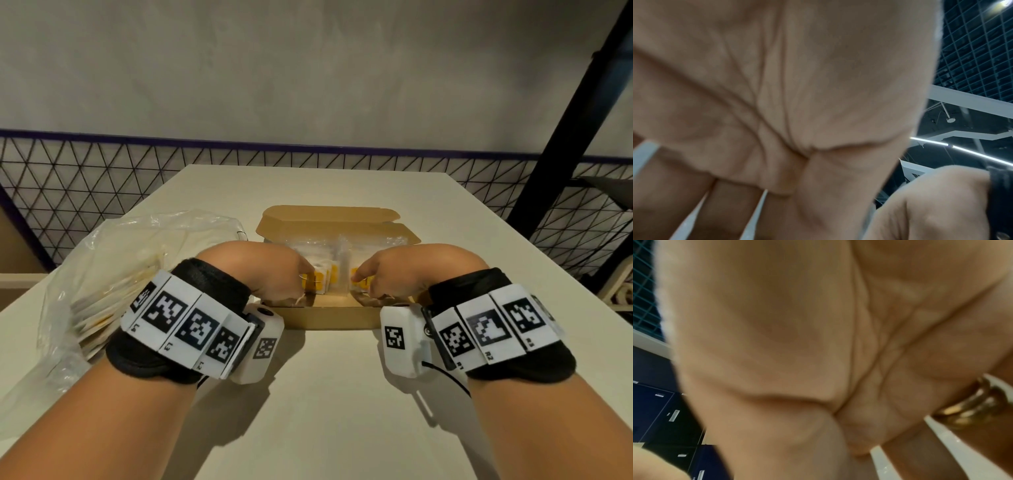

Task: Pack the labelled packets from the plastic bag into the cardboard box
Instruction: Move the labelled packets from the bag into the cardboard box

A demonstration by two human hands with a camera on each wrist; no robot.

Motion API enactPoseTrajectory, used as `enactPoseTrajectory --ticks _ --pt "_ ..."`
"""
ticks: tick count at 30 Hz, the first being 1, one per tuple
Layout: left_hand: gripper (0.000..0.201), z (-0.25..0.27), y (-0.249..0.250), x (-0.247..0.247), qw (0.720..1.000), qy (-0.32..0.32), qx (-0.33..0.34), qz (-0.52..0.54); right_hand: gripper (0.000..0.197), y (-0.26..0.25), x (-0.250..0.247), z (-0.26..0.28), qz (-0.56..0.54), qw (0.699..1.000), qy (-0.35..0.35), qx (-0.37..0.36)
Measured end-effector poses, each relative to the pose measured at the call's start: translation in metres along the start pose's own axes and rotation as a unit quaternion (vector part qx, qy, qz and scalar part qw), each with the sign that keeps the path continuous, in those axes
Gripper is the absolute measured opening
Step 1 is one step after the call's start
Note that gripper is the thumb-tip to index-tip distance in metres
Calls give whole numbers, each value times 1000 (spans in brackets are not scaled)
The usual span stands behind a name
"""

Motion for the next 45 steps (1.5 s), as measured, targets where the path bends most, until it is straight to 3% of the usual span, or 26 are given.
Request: enactPoseTrajectory --ticks 6,10,13,23,29,33,38,45 --pt "29 23 -29 -30 989 77 15 127 40 0 -10 7 -24 999 29 -24" --pt "22 35 -84 -37 976 115 -88 166 37 1 -31 16 -65 991 110 -49" --pt "30 33 -104 -30 973 82 -159 143 36 -6 -41 24 -89 980 155 -83" --pt "36 3 -125 4 968 -8 -222 117 29 -24 -52 35 -73 965 217 -129" --pt "20 6 -128 -3 968 13 -238 77 29 -27 -50 33 -91 961 216 -147" --pt "13 29 -127 -31 962 100 -244 73 28 -26 -53 35 -92 957 229 -151" --pt "17 65 -125 -60 939 242 -188 159 28 -27 -54 34 -93 953 238 -163" --pt "18 82 -91 -77 910 320 -3 264 37 -30 -57 37 -115 941 258 -187"
Point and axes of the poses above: each hand's wrist, its own z-axis away from the middle knuckle, its own x-axis out of the palm, y = z × x, the point moved 10 cm from there along -z, towards the middle knuckle, and after that the axes turned 12 degrees about -y, right-handed, at the moved point
